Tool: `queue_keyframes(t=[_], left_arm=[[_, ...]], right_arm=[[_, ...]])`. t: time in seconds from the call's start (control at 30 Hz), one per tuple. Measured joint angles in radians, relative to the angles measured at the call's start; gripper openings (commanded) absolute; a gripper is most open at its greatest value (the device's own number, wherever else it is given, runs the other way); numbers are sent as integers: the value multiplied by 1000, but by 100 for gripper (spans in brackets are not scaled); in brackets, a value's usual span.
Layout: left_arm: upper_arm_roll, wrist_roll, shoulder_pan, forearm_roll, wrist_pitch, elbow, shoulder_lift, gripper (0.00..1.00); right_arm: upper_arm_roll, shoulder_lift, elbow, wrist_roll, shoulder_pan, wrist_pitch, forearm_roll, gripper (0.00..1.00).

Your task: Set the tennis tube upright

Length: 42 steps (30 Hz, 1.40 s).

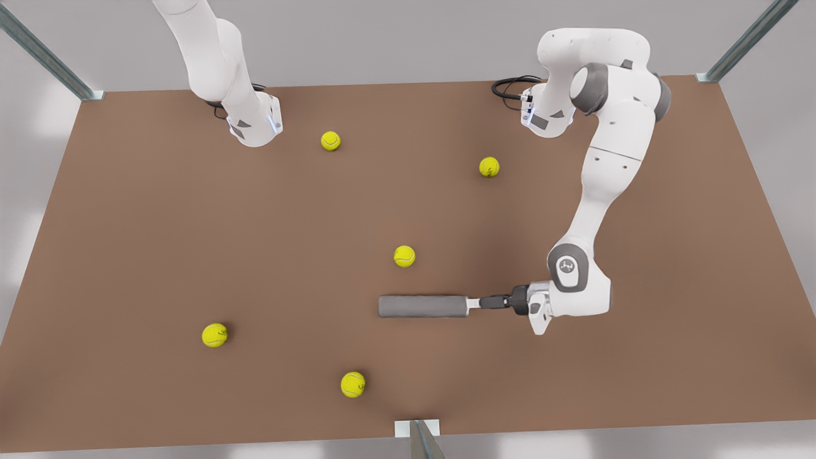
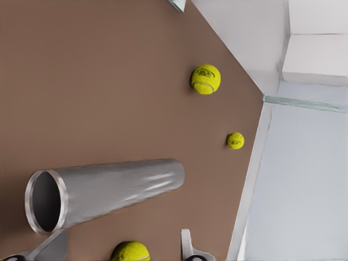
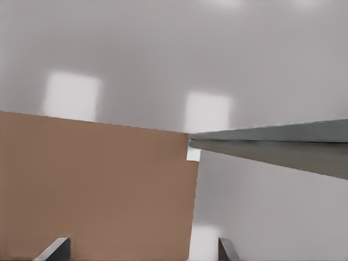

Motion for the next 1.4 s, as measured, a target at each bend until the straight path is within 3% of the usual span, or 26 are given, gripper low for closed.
queue_keyframes(t=[0.1,0.17,0.27,0.4,0.47,0.57,0.7,0.77,0.93,1.1,1.23,1.4], left_arm=[[0,39,12,-4,0,-17,5,99],[0,99,20,-18,0,-18,27,99],[0,140,26,-41,0,-19,46,99],[0,182,26,-77,20,-14,72,99],[0,189,23,-92,40,-7,90,99],[0,196,17,-113,46,-5,104,99],[0,213,-8,-163,80,-5,113,99],[0,216,-14,-185,81,-3,115,99],[0,226,-35,-236,109,1,125,98],[0,256,-60,-305,130,1,133,98],[0,261,-71,-342,143,1,137,98],[-1,279,-75,-379,144,1,145,98]], right_arm=[[-1,11,3,1,244,7,-6,100],[0,17,2,1,499,7,1,100],[0,18,2,0,1029,8,3,100],[2,20,-1,0,1859,27,3,100],[4,20,-5,1,2037,28,2,100],[4,20,-5,0,1975,26,2,100],[3,26,-1,0,1489,16,2,100],[3,26,-2,0,1383,14,-1,100],[9,25,1,0,1715,13,-7,100],[7,32,2,-1,1504,16,-4,100],[7,59,9,-2,1618,28,-9,100],[-1,127,104,-3,1577,20,-9,100]])
